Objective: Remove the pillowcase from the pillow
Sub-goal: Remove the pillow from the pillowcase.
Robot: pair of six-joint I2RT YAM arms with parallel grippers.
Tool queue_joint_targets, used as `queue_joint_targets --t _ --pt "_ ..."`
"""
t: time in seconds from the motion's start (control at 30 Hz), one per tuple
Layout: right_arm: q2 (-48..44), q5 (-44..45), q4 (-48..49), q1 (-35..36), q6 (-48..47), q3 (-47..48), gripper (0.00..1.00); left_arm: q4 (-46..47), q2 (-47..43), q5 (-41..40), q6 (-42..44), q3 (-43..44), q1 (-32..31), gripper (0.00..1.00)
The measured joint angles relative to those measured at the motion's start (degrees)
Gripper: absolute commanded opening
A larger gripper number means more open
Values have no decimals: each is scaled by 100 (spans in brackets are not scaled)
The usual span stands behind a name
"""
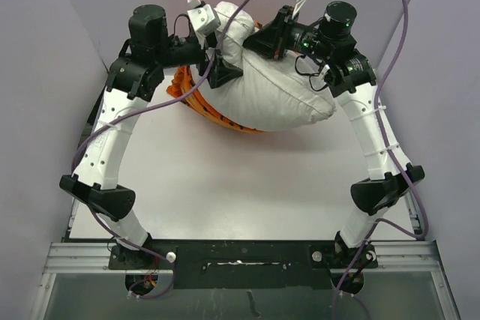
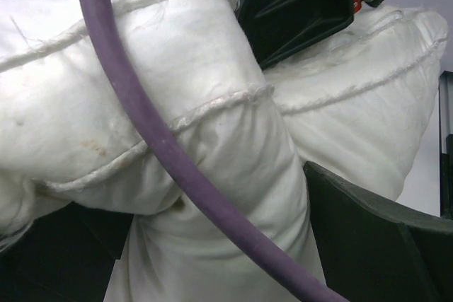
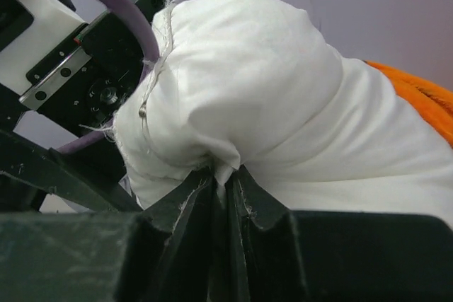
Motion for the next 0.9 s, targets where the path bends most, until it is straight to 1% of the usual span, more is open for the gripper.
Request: queue_joint_targets --t 0.13,0.3,0.4,0.5,0.63,0.8,0.9 --pt "-131 -306 647 0 439 -791 0 -210 50 -249 210 -46 -271 98" --pt "-232 -470 1740 7 1261 -1578 0 -289 197 -409 339 -46 -363 98" --pt "-208 -535 2430 11 1899 -1849 0 -264 236 -450 358 -46 -363 98" --pt "-92 -544 2953 52 2411 -1860 0 -129 267 -439 286 -42 -363 98" --pt "247 -562 3353 221 2887 -1543 0 -111 310 -422 2 59 -343 98" --pt "828 -807 3357 413 3244 -466 0 -122 90 -483 -474 48 -313 98" --pt "1071 -898 3158 643 3239 313 0 -42 -256 -498 -1016 -192 -313 98"
